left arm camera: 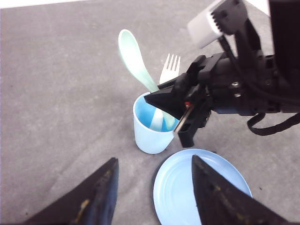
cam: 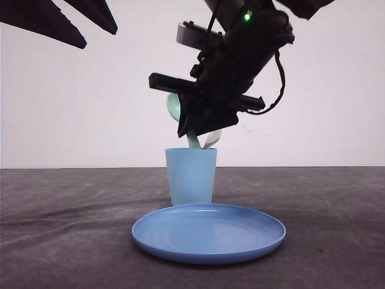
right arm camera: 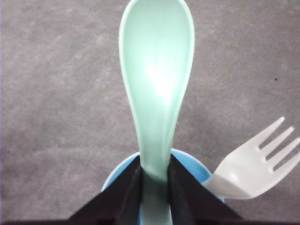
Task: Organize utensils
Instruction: 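Carry the spoon over the cup with the right gripper and release it inside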
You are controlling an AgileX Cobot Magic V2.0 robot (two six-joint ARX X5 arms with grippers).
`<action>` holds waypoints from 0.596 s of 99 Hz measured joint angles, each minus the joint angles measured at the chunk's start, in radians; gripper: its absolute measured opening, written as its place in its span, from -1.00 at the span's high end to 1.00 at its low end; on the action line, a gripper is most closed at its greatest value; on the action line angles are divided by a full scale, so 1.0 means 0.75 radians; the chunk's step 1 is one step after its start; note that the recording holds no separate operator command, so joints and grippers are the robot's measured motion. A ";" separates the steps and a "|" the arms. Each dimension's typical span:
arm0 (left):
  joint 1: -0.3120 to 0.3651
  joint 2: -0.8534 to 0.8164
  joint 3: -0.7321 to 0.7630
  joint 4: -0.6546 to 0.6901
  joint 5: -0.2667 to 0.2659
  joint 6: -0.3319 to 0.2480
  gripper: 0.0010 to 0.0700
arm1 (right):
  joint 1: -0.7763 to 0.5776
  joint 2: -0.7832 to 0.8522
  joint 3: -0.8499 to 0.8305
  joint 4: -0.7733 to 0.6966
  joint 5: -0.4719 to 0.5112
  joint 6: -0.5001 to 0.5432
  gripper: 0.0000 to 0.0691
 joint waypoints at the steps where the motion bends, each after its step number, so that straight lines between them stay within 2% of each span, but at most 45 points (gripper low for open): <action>1: 0.000 0.000 0.000 -0.002 0.001 -0.001 0.18 | 0.000 0.002 0.000 0.000 0.001 0.000 0.78; 20: 0.000 0.001 0.000 -0.012 0.000 -0.002 0.18 | 0.001 0.020 0.000 0.009 0.000 0.000 0.74; 39: 0.000 0.001 0.000 -0.012 0.001 -0.002 0.18 | 0.001 0.020 0.000 0.012 -0.003 0.001 0.26; 59: 0.000 0.001 0.000 -0.012 0.000 -0.002 0.18 | 0.001 -0.001 0.000 -0.045 -0.007 0.001 0.16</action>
